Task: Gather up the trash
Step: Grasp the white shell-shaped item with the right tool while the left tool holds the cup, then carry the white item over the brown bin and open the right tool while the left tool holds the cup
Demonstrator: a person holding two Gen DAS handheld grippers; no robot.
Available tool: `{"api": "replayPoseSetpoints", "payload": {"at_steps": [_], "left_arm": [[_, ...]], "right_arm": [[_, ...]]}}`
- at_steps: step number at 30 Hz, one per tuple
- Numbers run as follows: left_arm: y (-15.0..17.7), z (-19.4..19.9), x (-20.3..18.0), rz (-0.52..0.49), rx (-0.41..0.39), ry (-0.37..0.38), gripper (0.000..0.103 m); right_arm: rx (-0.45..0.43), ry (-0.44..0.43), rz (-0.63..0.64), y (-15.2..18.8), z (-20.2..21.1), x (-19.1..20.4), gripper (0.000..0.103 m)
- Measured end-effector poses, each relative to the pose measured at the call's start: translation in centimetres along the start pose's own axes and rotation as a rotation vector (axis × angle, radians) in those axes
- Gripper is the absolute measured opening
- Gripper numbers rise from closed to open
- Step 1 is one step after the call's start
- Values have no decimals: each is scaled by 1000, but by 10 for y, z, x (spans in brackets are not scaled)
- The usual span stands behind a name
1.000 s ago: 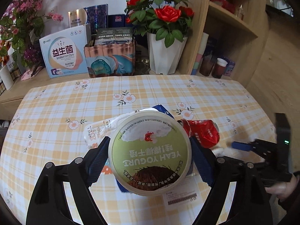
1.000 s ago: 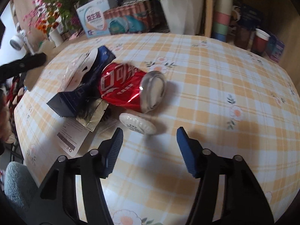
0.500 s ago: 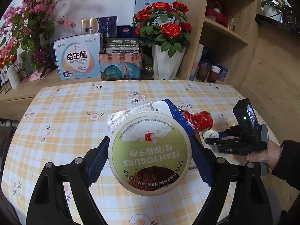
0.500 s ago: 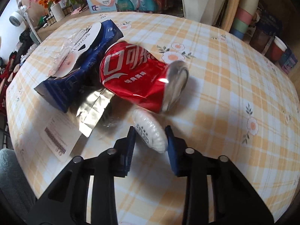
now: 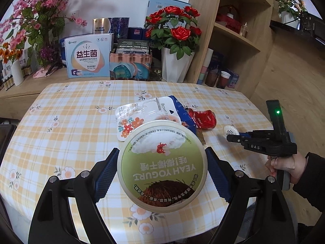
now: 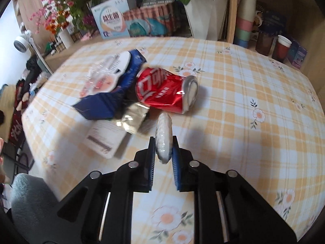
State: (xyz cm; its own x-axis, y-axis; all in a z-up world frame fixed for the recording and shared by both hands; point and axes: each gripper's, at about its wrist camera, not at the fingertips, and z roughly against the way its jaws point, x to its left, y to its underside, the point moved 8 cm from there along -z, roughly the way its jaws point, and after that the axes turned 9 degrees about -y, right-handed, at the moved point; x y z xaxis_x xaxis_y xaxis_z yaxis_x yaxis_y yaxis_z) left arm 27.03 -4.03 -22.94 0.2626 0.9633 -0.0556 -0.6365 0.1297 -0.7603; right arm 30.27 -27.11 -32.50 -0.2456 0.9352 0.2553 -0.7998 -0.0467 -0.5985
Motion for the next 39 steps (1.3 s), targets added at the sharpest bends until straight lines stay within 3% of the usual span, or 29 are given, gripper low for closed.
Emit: {"api": "replayPoseSetpoints", "payload": {"at_steps": [10, 25, 31, 39], "left_arm": [[22, 35, -10, 7, -1, 12, 81], [62, 98, -30, 45, 5, 36, 81], [81, 121, -30, 75, 14, 17, 82], [94, 155, -23, 95, -4, -9, 82]], "right_arm": [[-96, -32, -12, 28, 61, 40, 19], [-130, -66, 9, 94, 121, 79, 19], [-112, -97, 11, 123, 134, 96, 19], [-16, -120, 39, 168, 125, 119, 19]]}}
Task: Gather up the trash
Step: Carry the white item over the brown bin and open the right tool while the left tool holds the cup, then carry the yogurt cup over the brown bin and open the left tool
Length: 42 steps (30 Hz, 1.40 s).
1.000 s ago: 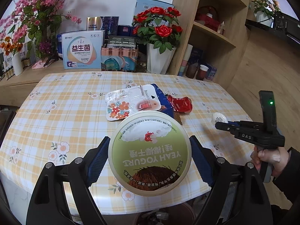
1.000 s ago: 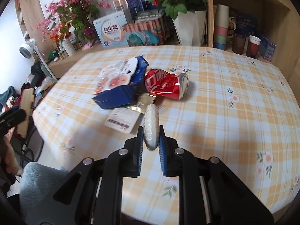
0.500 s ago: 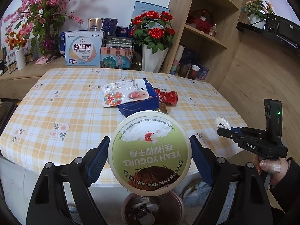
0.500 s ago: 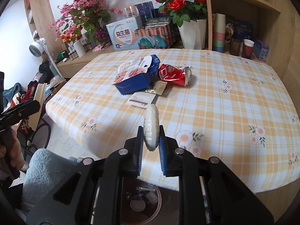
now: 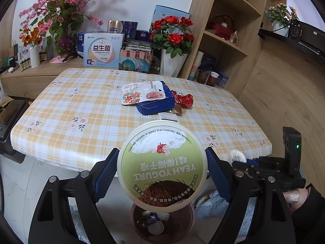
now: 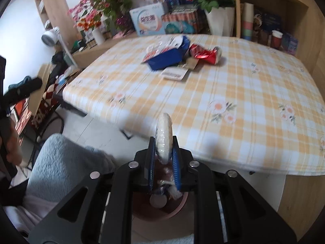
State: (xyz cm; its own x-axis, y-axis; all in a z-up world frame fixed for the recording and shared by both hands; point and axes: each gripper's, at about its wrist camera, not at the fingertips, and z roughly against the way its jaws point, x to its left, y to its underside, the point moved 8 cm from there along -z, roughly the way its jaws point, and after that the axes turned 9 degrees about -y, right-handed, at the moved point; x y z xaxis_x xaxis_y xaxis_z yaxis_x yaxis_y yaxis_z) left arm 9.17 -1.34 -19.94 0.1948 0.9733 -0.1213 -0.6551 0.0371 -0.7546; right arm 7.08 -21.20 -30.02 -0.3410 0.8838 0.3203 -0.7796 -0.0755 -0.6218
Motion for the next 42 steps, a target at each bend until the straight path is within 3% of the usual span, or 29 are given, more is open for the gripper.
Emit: {"api": "replayPoseSetpoints", "payload": {"at_steps": [9, 13, 17, 24, 28, 35, 42], "left_arm": [[9, 2, 8, 23, 13, 4, 82], [11, -3, 9, 29, 23, 9, 82], [13, -9, 9, 27, 37, 12, 82], [18, -17, -2, 6, 59, 35, 82], [23, -24, -9, -5, 82, 51, 82], [36, -36, -30, -42, 122, 81, 82], [53, -41, -40, -48, 165, 104, 83]], "right_arm": [[121, -45, 46, 29, -27, 25, 20], [128, -73, 45, 27, -35, 33, 43], [97, -66, 39, 15, -33, 32, 45], [-15, 54, 11, -14, -9, 2, 93], [-74, 123, 4, -33, 9, -17, 96], [-165, 165, -1, -58, 44, -29, 97], [-188, 184, -5, -63, 55, -33, 97]]}}
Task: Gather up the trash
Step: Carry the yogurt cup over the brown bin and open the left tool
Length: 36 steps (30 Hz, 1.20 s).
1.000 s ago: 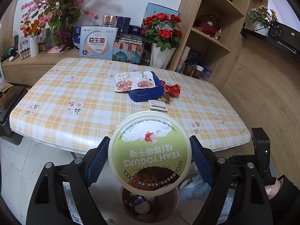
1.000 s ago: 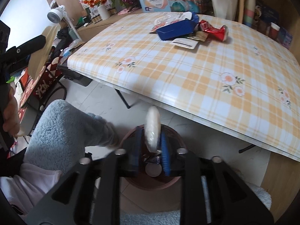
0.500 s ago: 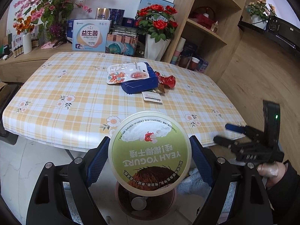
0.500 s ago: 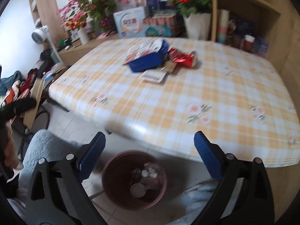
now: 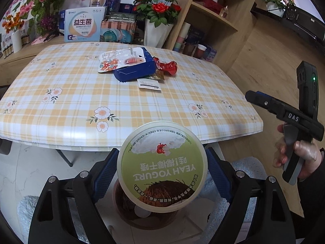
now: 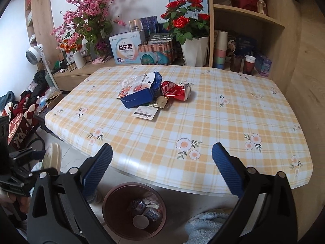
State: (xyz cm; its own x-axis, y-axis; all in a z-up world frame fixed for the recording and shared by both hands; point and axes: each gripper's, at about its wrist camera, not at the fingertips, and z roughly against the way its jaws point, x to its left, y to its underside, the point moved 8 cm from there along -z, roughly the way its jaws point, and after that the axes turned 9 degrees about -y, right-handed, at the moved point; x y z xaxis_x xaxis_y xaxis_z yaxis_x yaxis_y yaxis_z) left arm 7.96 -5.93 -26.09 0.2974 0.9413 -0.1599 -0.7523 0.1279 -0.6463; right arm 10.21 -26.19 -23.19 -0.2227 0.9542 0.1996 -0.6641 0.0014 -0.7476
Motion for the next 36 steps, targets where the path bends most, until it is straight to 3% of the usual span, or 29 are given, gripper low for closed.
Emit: {"api": "replayPoseSetpoints", "payload": {"at_steps": [16, 29, 36], "left_arm": [[21, -10, -18, -40, 66, 34, 84], [35, -19, -23, -65, 124, 54, 85], [46, -33, -26, -42, 185, 92, 93]], "right_arm": [[25, 15, -35, 9, -4, -9, 97], [-4, 35, -58, 3, 3, -17, 97], [-8, 44, -68, 2, 5, -23, 97]]}}
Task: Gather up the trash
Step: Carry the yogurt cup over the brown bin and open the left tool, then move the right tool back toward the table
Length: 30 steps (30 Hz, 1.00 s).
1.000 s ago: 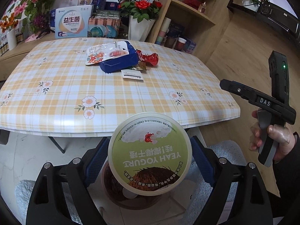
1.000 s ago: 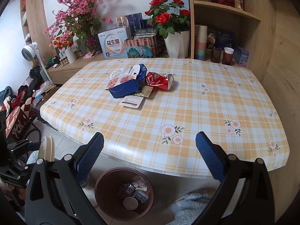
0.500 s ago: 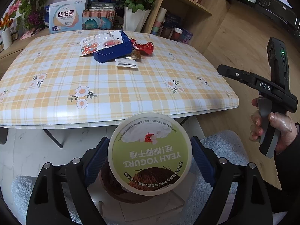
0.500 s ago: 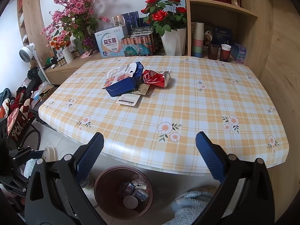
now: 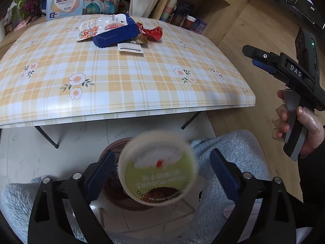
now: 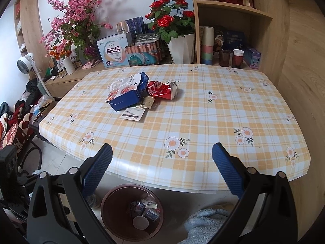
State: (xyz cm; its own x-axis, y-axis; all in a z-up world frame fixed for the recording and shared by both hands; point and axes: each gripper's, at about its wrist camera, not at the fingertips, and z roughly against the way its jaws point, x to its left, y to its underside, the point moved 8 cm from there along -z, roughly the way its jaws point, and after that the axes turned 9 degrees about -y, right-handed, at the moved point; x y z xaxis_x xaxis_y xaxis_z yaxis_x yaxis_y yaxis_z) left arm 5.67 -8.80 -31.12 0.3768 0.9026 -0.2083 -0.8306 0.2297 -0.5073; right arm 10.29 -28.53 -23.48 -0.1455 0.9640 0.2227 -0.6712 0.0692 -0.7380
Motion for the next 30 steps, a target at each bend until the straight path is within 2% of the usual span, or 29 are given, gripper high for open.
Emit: {"api": "replayPoseSetpoints", "payload": {"at_steps": [6, 16, 24, 30], "left_arm": [[-16, 12, 20, 39, -75, -58, 94], [-60, 44, 90, 151, -204, -212, 94], [-95, 59, 116, 132, -261, -283, 94], [-119, 47, 121, 92, -262, -300, 94]], "right_arm": [[3, -1, -2, 2, -1, -1, 97], [6, 5, -20, 6, -3, -7, 97], [18, 18, -42, 7, -15, -22, 97], [44, 26, -44, 5, -36, -33, 97]]}}
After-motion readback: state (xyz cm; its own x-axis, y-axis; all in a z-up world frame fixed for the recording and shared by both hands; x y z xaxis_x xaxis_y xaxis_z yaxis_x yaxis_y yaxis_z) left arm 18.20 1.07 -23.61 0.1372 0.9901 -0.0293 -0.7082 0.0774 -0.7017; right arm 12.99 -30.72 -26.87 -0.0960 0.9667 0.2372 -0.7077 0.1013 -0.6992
